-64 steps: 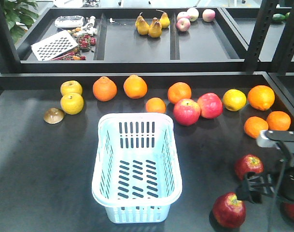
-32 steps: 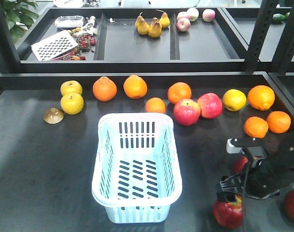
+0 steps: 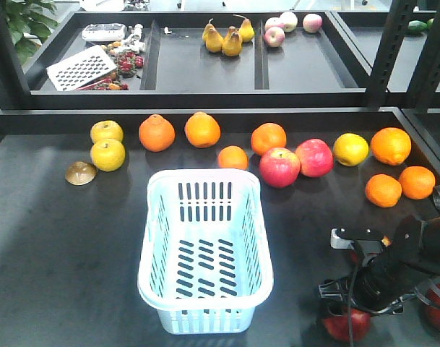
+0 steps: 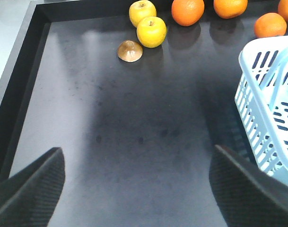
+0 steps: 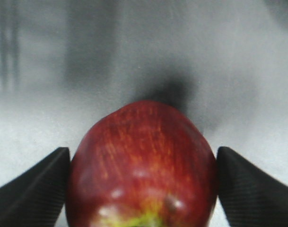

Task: Pick three apples into basket with both arms
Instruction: 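Lower the right gripper onto the red apple nearest the robot and grasp, then carry the red apple into the basket and open the right gripper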

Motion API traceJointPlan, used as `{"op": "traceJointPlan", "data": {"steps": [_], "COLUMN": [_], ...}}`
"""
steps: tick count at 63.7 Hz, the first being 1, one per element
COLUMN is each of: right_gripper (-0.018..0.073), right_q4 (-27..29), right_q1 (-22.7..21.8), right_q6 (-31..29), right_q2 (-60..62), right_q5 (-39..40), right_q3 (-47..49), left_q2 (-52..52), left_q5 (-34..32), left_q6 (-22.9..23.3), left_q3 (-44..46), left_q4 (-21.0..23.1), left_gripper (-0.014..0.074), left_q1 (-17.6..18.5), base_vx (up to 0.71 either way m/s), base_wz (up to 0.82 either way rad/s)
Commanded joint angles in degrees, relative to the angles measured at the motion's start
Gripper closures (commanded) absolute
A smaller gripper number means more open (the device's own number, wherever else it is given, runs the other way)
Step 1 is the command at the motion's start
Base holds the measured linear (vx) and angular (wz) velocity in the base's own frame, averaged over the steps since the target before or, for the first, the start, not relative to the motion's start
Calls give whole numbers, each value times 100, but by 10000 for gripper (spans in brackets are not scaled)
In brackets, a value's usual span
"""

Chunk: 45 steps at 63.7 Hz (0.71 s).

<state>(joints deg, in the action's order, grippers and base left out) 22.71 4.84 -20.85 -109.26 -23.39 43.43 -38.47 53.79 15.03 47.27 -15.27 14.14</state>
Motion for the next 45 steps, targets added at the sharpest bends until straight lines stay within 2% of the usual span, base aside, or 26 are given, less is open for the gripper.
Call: {"op": "traceJointPlan", "data": {"steps": [1, 11, 17, 30, 45], "right_gripper": [120, 302, 353, 358, 355], "right_q4": [96, 115, 115, 202, 698], "right_q1": [1, 1, 1, 1, 8], "right_q6": [-61, -58, -41, -36, -202], "right_q2": [158, 227, 400, 1468, 3136], "right_q5": [7, -248, -408, -728, -1357], "right_q3": [95, 95, 95, 95, 95], "left_q2": [12, 12, 12, 12, 12], "left_q5": [-305, -305, -305, -305, -305], "left_q6": [45, 45, 45, 45, 45], "left_q3": [131, 131, 131, 131, 131], "left_q4": [-97, -97, -97, -97, -97], "left_gripper": [10, 10, 10, 10, 10], "left_q1": [-2, -2, -2, -2, -2], "base_vx": [0, 0, 0, 0, 0], "base_wz": [0, 0, 0, 0, 0]}}
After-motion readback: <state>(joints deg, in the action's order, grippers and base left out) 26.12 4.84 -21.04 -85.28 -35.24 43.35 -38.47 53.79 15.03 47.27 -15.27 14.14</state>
